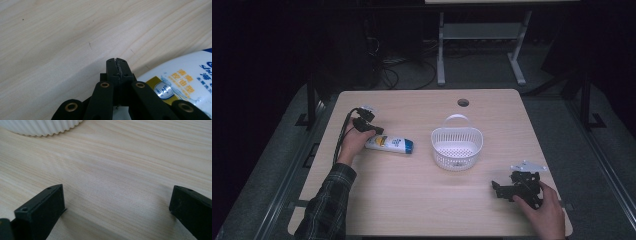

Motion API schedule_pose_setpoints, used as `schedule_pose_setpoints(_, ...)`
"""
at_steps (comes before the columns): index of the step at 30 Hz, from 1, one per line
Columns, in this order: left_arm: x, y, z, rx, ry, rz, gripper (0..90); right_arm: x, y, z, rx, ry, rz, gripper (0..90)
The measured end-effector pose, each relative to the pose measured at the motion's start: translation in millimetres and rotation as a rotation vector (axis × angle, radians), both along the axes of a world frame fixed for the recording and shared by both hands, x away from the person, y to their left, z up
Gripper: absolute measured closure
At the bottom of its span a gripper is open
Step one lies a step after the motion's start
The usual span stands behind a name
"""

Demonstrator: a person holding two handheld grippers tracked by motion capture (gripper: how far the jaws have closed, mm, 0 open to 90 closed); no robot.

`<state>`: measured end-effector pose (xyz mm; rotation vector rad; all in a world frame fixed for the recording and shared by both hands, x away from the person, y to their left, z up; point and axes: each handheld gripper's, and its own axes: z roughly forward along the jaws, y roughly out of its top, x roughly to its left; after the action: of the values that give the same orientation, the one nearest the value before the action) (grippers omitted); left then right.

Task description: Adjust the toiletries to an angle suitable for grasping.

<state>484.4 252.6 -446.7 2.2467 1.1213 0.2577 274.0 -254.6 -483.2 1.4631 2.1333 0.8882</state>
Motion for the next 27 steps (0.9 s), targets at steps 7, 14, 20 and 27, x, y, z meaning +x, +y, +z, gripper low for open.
schedule_pose_setpoints(7,-9.8,3.3,-0.8,-0.014,0.014,-0.005,90.0,0.0,0.0,0.0,0.0,0.0,0.0,0.0)
schedule_pose_setpoints(14,-19.4,6.7,-2.5,-0.019,0.034,-0.003,90.0,0.0,0.0,0.0,0.0,0.0,0.0,0.0)
schedule_pose_setpoints(20,-28.8,8.7,-4.6,-0.023,0.051,0.003,90.0,0.0,0.0,0.0,0.0,0.0,0.0,0.0)
schedule_pose_setpoints(27,-41.7,11.4,-5.5,-0.022,0.065,0.001,90.0,0.0,0.0,0.0,0.0,0.0,0.0,0.0)
